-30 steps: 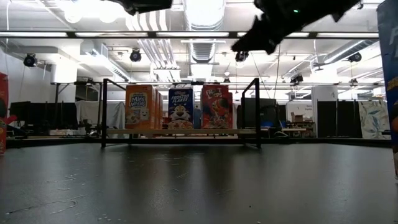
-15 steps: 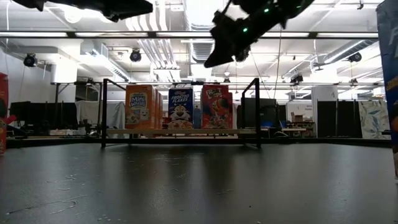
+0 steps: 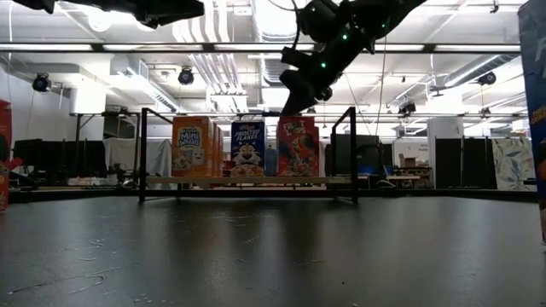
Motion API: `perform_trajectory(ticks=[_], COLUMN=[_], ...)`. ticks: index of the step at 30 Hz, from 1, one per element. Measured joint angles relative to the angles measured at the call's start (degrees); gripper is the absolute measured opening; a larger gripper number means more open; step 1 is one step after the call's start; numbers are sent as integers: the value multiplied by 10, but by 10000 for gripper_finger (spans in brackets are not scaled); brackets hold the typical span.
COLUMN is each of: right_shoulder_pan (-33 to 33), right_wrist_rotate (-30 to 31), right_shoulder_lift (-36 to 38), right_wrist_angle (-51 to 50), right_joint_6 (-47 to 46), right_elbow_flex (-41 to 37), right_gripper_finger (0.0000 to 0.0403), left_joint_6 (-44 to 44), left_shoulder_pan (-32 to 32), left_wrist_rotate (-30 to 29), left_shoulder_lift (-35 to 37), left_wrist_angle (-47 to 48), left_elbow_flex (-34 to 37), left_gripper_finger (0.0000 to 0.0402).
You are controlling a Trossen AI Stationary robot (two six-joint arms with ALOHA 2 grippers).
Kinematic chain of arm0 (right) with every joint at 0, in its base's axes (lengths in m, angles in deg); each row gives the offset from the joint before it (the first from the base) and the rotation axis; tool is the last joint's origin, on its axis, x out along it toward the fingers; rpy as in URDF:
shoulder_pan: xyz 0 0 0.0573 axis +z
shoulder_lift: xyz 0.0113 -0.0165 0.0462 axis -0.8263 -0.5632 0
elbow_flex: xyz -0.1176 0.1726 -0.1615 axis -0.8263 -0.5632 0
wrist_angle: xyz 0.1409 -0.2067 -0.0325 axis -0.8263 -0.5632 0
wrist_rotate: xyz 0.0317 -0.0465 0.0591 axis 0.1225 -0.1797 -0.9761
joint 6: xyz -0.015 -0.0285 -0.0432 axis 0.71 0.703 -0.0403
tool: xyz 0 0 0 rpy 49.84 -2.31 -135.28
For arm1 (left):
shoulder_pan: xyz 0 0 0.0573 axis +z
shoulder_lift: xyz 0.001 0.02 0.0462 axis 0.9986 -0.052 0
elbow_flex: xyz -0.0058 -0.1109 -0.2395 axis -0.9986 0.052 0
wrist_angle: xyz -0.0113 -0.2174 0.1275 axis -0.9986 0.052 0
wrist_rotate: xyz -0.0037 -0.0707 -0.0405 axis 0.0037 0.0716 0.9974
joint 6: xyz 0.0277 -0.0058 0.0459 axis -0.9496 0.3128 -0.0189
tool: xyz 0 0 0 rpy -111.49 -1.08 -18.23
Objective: Stack cereal on shelf
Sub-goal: Put the bottom red cereal box on the shelf aligned with other red cereal box
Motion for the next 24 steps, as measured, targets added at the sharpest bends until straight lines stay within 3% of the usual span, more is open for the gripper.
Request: perform_trajectory(ticks=[7, 18, 24], right_shoulder_pan=[-3, 9, 33], right_wrist_rotate=[54, 53, -40], right_shoulder_lift=[7, 33, 59], right_wrist_angle=[-19, -24, -48], right_joint_6=[7, 10, -9], right_elbow_flex=[-2, -3, -3], right_gripper_finger=[11, 11, 11], left_joint_6=[0, -2, -5], left_shoulder_pan=[0, 0, 0], left_wrist_rotate=[0, 0, 0], left_shoulder_lift=[0, 0, 0], left_wrist_angle=[4, 4, 4], left_elbow_flex=[0, 0, 0], left_gripper_finger=[132, 132, 132])
